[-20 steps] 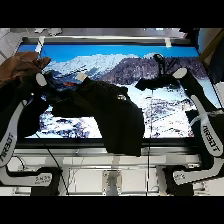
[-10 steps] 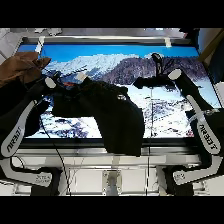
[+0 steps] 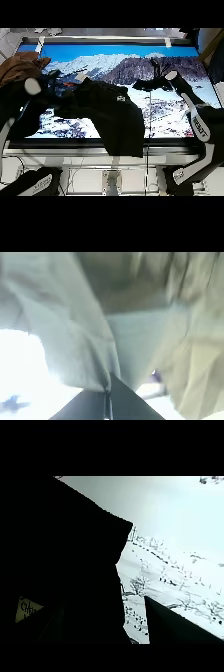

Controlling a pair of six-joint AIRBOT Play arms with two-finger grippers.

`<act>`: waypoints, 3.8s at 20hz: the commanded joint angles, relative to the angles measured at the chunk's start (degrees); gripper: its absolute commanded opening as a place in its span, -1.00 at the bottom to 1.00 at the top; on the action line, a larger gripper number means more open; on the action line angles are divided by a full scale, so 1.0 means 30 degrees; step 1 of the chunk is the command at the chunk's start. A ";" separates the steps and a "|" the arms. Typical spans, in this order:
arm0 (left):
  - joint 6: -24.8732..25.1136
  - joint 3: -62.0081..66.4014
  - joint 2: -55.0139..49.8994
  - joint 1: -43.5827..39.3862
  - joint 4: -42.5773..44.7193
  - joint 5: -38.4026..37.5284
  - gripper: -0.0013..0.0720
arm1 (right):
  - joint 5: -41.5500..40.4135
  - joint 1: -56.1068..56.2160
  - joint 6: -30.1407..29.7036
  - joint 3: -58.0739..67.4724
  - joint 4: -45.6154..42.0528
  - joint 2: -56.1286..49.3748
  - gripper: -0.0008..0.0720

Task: Fold the clothes and pants, and hang the long-sleeved shirts on hangers.

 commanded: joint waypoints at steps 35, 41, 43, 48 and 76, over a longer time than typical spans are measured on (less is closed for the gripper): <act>-0.5836 -0.3759 0.0430 -0.0554 0.7563 1.1220 -0.96 | 0.6360 -0.1224 0.4131 1.2203 -0.1020 -0.5158 -0.93; -0.3308 0.6528 -0.7883 -0.2106 0.6543 1.1162 -0.95 | 1.1540 -0.5588 0.5202 1.0528 -0.6739 -0.2069 -0.93; -0.3228 0.7315 -0.8684 -0.2667 0.6535 1.1169 -0.95 | 1.2823 -0.6521 0.5195 0.9245 -0.7584 -0.0867 -0.93; -0.1974 0.7308 -0.9347 -0.3891 0.6528 0.9617 -0.95 | 0.9632 -0.7082 0.4911 -0.1100 -0.8204 0.4335 -0.93; 0.6812 1.5963 -1.3588 -0.3337 0.5013 0.2732 0.98 | 0.4590 -0.6980 0.3796 -0.7752 -0.6921 1.4163 0.50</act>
